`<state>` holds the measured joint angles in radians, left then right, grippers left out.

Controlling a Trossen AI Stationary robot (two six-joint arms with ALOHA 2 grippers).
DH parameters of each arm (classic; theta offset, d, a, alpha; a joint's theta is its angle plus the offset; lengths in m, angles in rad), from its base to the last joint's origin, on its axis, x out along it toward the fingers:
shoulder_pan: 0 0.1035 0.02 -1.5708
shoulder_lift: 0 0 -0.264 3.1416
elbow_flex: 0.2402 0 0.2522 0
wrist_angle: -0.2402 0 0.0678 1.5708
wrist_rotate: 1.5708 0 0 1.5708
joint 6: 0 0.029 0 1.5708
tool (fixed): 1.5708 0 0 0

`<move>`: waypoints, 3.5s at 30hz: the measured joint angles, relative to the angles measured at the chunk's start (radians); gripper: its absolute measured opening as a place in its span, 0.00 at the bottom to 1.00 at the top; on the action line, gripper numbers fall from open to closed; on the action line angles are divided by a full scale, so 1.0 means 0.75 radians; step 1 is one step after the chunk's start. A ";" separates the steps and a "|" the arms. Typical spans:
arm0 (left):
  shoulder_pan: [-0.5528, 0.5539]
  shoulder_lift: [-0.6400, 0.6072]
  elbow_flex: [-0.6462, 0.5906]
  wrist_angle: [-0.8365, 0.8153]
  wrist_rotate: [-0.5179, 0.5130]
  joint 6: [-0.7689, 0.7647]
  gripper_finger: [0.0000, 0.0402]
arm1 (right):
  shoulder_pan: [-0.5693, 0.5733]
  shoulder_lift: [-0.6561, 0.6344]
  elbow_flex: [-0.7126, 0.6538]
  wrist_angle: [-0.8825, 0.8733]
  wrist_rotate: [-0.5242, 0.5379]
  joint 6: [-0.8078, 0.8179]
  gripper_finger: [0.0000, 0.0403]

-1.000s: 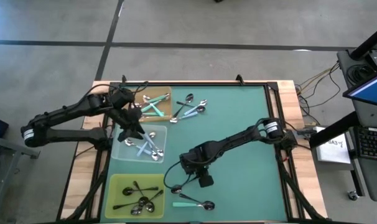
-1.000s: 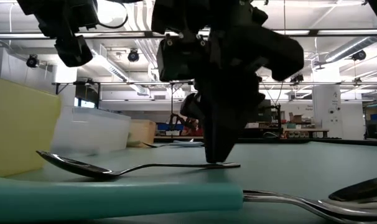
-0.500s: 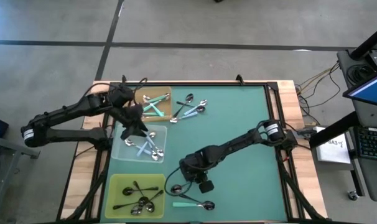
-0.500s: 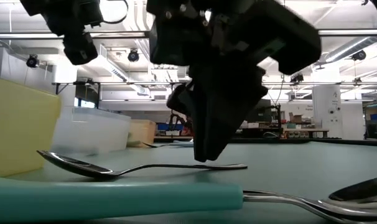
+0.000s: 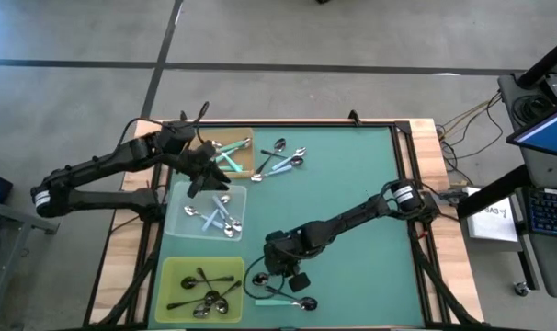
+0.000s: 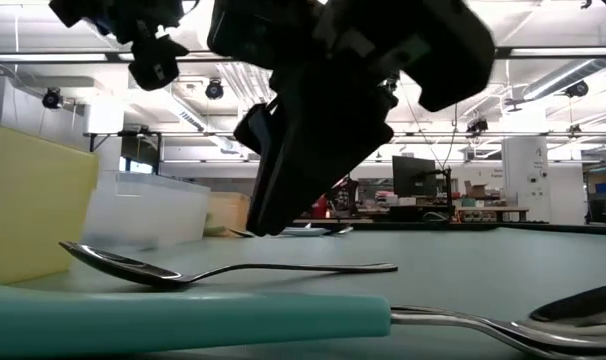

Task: Sort silverware by color (type)
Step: Put the black spoon into the yellow bin

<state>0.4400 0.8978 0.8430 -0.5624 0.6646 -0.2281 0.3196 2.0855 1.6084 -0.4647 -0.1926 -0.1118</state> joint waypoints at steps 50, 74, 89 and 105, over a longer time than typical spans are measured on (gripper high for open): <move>-0.093 -0.005 -0.219 0.065 -0.256 0.106 0.36 | -0.194 -0.345 -0.014 -0.320 0.714 0.117 0.02; -0.149 0.065 -0.690 1.570 -0.809 -0.099 0.36 | -0.581 -0.397 -0.015 0.459 0.918 0.087 0.02; -0.148 0.275 -0.350 1.578 -1.114 -0.021 0.36 | -0.602 -0.400 -0.014 0.669 0.811 -0.230 0.02; -0.148 0.282 -0.287 1.501 -1.143 0.103 0.08 | -0.594 -0.406 -0.014 0.676 0.835 -0.319 0.02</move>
<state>0.3290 1.1091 0.6277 0.5636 -0.1923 -0.1509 -0.1257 1.7813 1.5978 0.0422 0.4335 -0.3511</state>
